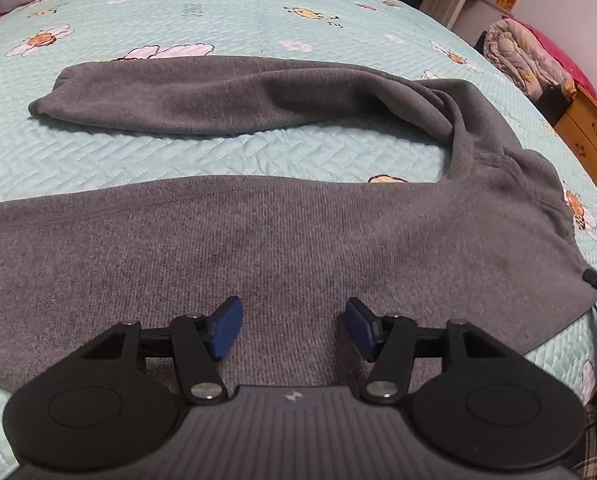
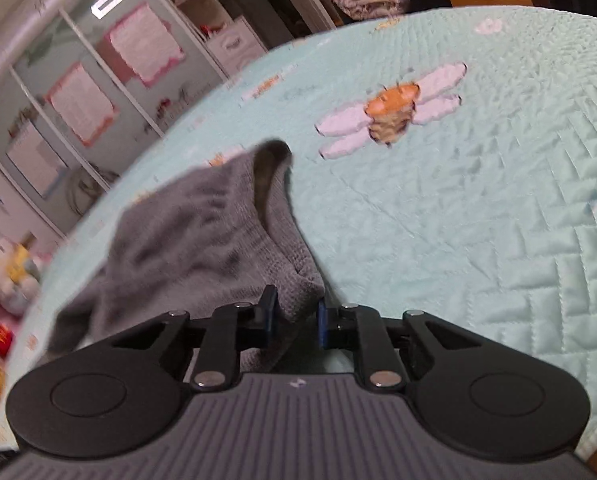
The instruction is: Fold clothes
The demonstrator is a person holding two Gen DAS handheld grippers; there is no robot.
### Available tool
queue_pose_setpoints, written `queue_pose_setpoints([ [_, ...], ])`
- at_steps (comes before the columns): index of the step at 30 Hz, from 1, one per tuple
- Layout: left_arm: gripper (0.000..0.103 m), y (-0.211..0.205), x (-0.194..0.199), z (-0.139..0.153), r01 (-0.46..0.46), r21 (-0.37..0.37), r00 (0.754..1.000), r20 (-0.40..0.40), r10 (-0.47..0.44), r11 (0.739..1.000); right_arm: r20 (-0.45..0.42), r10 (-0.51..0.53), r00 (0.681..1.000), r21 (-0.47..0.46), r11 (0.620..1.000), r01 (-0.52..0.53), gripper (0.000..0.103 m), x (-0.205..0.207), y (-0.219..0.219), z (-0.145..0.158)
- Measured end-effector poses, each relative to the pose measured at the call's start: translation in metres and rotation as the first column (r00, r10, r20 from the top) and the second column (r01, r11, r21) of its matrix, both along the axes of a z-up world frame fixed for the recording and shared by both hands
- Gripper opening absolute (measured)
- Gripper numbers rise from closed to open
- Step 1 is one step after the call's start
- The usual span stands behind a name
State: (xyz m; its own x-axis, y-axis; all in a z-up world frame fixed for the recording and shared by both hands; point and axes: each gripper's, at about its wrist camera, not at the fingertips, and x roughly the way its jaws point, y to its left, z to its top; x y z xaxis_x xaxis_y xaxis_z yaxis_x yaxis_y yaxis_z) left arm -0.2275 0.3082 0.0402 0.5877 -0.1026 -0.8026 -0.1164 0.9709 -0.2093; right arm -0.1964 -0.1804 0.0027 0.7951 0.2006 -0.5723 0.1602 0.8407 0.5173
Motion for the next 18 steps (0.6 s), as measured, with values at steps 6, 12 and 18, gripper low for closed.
queue_pose_setpoints([
  [6, 0.066, -0.004, 0.001, -0.003, 0.030, 0.022, 1.000, -0.005, -0.030, 0.999, -0.013, -0.032, 0.999, 0.009, 0.999, 0.032, 0.030, -0.002, -0.003, 0.007],
  [12, 0.072, -0.006, 0.004, -0.005, 0.040, 0.015, 0.999, -0.008, -0.039, 0.999, 0.121, -0.094, 0.988, -0.201, 0.973, 0.117, 0.034, -0.029, 0.027, 0.049],
  [18, 0.077, -0.008, 0.003, -0.006, 0.041, 0.010, 0.999, 0.001, -0.041, 0.999, 0.149, 0.428, 0.891, -0.246, 0.889, -0.386, 0.033, -0.013, 0.142, 0.055],
])
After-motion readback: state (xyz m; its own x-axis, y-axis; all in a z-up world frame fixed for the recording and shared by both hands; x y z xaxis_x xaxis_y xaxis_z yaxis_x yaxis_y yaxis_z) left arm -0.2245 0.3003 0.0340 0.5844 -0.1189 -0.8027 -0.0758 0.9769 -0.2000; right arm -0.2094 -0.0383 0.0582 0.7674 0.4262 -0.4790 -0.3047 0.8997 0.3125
